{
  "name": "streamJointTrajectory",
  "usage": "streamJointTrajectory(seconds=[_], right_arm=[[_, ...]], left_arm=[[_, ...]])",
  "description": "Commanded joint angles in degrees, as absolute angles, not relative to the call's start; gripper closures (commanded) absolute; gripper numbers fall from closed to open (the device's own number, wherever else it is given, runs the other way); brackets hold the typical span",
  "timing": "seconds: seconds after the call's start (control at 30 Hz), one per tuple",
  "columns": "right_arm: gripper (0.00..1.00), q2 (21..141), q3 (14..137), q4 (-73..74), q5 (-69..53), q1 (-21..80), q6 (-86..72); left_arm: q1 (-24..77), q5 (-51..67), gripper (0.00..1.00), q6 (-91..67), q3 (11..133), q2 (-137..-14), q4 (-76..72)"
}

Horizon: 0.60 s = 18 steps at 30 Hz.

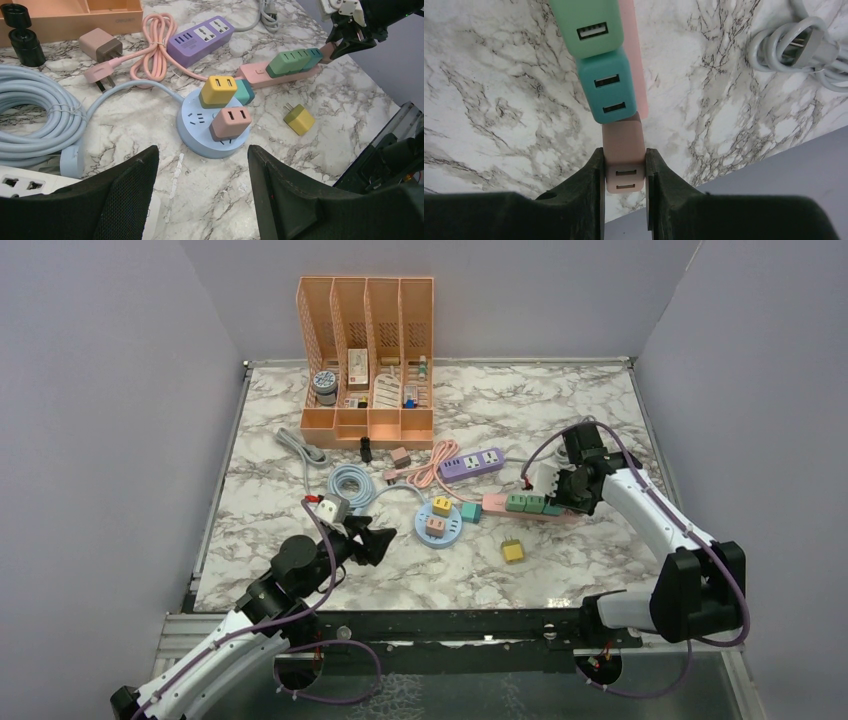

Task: Insert the plug

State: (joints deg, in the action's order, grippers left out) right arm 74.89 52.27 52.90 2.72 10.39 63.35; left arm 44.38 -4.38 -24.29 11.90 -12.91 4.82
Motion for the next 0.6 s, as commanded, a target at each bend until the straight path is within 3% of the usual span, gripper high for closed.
streamJointTrajectory(seconds=[0.0, 0.57], right_arm=[[0.99, 75.8, 54.6, 55.1, 0.7, 10.6, 69.6], [0.99, 76.5, 48.3, 53.5, 0.5, 11.5, 71.4]], left_arm=[[44.6, -3.1, 0.33, -23.2, 13.6, -13.5, 3.8], [44.6, -4.1, 0.33, -23.3, 13.5, -13.1, 4.3]])
